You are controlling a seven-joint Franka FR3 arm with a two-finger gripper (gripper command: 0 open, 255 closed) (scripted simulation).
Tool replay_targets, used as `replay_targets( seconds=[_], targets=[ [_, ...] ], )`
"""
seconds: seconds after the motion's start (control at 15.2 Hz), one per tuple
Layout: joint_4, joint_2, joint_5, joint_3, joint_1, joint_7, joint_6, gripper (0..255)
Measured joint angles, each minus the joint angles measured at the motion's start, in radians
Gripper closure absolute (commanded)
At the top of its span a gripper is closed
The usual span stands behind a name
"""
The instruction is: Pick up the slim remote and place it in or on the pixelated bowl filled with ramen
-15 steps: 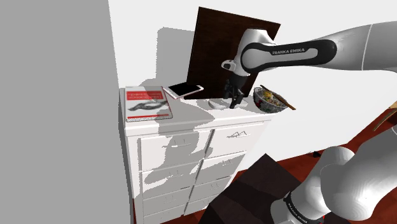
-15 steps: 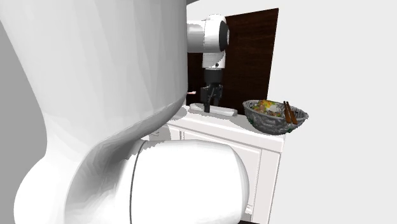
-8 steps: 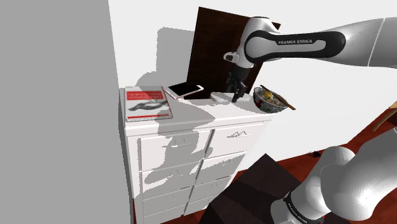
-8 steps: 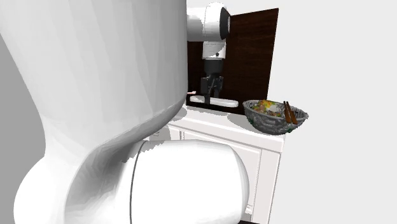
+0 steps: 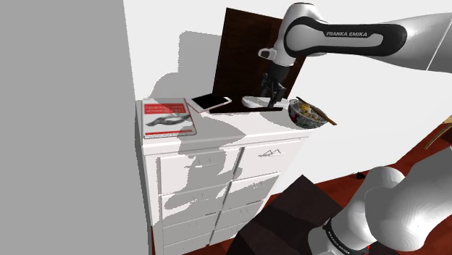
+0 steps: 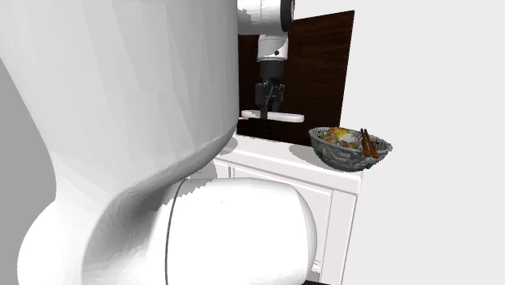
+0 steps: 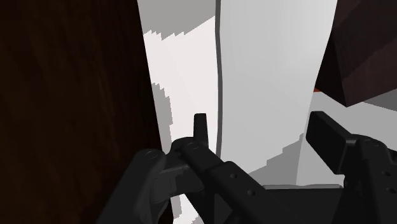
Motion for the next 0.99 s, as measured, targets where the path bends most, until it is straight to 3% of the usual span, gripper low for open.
replay_targets(
  seconds=[0.79, 0.99],
  targets=[
    [0.167, 0.006, 0.004, 0.006, 0.004, 0.002, -0.162, 255],
    [0.168, -0.016, -0.005, -0.007, -0.007, -0.021, -0.183, 255]
  ],
)
